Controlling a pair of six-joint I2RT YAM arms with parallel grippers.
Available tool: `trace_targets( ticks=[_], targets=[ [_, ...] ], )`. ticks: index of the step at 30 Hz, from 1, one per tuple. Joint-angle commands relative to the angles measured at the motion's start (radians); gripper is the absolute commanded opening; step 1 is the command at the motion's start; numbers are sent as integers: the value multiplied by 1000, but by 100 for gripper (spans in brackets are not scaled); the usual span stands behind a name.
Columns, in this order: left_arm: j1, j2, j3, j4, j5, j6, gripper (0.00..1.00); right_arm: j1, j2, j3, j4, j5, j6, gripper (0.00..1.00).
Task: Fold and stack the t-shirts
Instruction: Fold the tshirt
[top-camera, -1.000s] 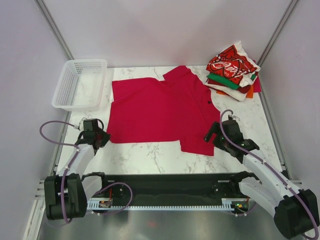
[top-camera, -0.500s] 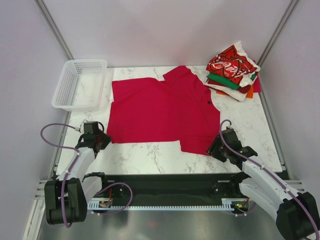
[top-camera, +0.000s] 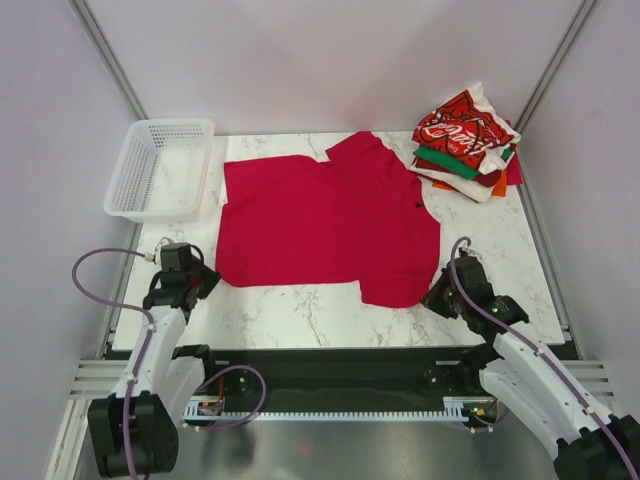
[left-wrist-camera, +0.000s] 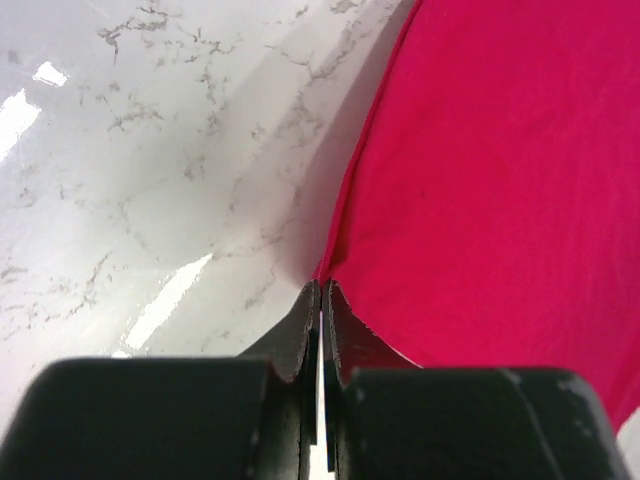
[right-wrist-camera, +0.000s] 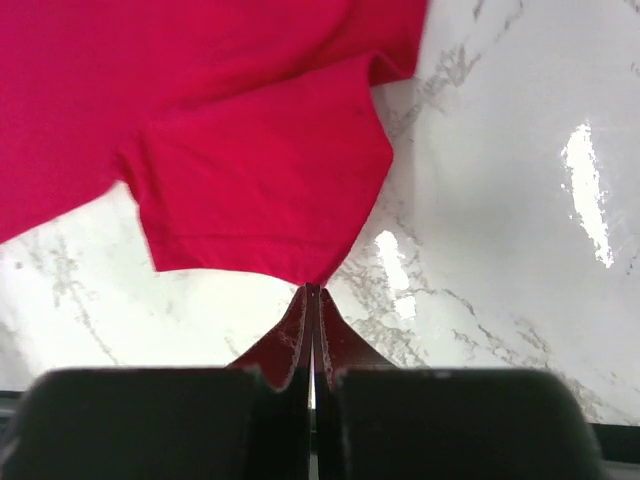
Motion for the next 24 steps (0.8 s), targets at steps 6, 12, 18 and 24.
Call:
trace_targets(
  ticks=[6, 12, 18, 24],
  targets=[
    [6, -232, 91, -234, 171, -41, 2, 3, -152, 140, -242, -15, -9, 0],
    [-11, -315, 201, -447, 220, -55, 2, 3, -231, 220, -403, -15, -26, 0],
    [-8, -397, 310, -694, 118, 43, 2, 3, -281, 270, -492, -47, -49, 0],
    [-9, -447, 278, -760, 137, 92, 6, 2, -200, 200, -408, -76, -107, 85]
  ],
)
